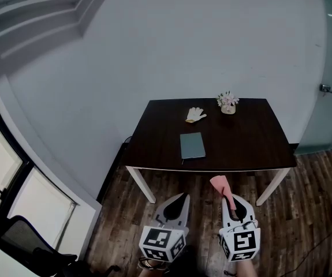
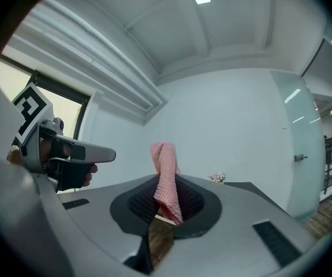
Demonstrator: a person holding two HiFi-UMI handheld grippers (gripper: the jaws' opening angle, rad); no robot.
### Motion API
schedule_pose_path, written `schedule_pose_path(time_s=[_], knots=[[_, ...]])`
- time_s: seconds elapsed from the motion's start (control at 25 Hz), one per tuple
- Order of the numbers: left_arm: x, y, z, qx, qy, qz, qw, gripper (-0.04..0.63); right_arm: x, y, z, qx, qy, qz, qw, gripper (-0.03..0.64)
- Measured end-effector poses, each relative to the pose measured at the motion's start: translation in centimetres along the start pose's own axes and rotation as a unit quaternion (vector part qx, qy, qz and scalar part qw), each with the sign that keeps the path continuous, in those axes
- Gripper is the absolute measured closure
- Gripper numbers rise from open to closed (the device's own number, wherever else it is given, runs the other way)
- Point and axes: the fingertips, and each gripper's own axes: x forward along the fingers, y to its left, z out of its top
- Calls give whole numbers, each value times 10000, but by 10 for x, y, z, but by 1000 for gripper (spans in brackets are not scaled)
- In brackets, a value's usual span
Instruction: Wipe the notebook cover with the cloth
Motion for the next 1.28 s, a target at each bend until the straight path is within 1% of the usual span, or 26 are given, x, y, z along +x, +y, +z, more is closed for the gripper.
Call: schedule_pose_path(time_s=[0.44, 0.72, 1.04, 1.28], knots=[[63, 84, 16, -67, 55, -175, 9998, 577, 107, 12, 9, -94, 50, -49, 9999, 574], [92, 133, 20, -116, 54, -291, 9995, 577, 161, 26, 9, -194, 65, -114, 9997, 574], [111, 161, 16, -199, 92, -364, 9991, 577, 196, 29, 5, -288, 137, -199, 9993, 574], [126, 168, 8, -248, 159, -408, 9987, 577, 215, 28, 1, -303, 161, -158, 9993, 574]])
